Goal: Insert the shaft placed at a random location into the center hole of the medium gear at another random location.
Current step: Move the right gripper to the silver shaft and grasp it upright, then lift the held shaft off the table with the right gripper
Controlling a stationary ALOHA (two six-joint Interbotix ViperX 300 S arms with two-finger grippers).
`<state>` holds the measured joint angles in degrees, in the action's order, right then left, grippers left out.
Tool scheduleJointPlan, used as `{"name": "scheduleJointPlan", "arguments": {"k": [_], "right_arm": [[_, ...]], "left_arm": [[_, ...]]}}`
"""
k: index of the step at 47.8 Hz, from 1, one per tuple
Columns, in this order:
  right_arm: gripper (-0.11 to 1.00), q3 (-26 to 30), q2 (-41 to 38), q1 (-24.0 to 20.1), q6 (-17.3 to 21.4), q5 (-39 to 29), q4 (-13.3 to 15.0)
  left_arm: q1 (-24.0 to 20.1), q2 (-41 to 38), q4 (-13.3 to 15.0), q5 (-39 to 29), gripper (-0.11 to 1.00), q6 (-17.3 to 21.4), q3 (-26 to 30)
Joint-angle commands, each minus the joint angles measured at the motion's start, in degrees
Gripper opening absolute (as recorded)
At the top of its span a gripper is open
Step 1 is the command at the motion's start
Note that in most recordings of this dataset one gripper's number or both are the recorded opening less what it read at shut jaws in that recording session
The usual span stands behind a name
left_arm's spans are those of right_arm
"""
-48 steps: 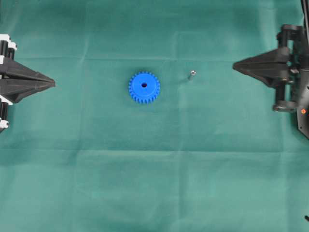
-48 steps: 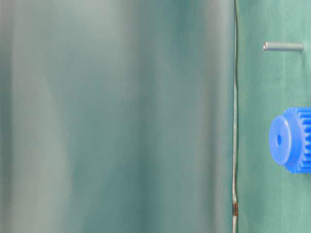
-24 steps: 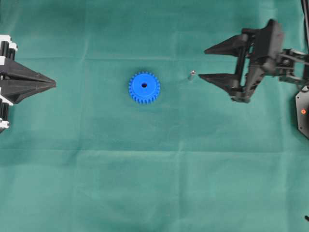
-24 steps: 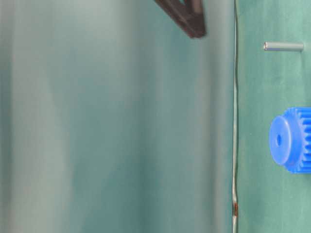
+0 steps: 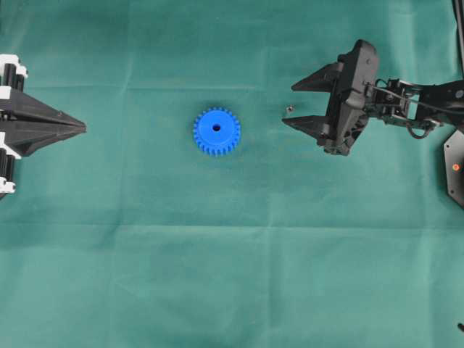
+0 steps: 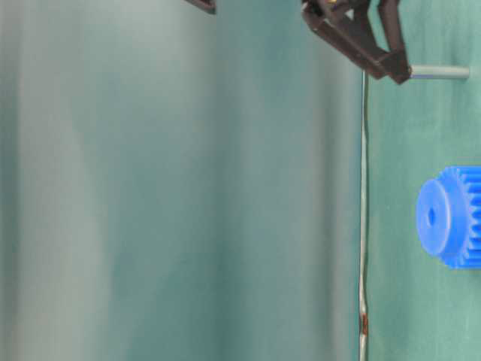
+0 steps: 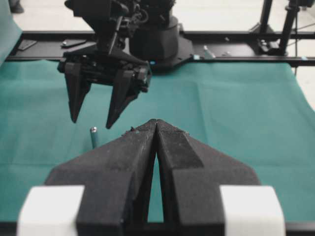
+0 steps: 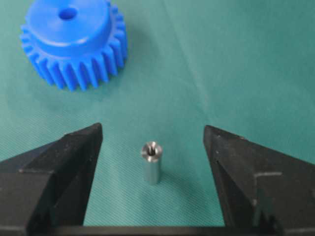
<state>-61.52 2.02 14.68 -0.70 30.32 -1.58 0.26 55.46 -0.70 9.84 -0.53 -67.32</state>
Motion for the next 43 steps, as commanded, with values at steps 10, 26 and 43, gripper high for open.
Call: {"name": "scheduleJointPlan", "arguments": {"k": [10,26,43], "right_arm": [[0.81,1.05,-1.67,0.18,0.09,1.23,-0.62],[0.46,1.32,-1.93,0.18,0.09,0.62,-0.44],[0.13,1.49,-2.02,0.0,0.26,0.53,-0.26]], "left_arm": [[0.18,-0.44,-0.18,-0.79,0.0,-0.26,1.14],[0.18,-0.44,-0.18,-0.79,0.0,-0.26,1.14],[0.09,-0.44,-0.18,-0.79,0.0,-0.26,1.05]]}}
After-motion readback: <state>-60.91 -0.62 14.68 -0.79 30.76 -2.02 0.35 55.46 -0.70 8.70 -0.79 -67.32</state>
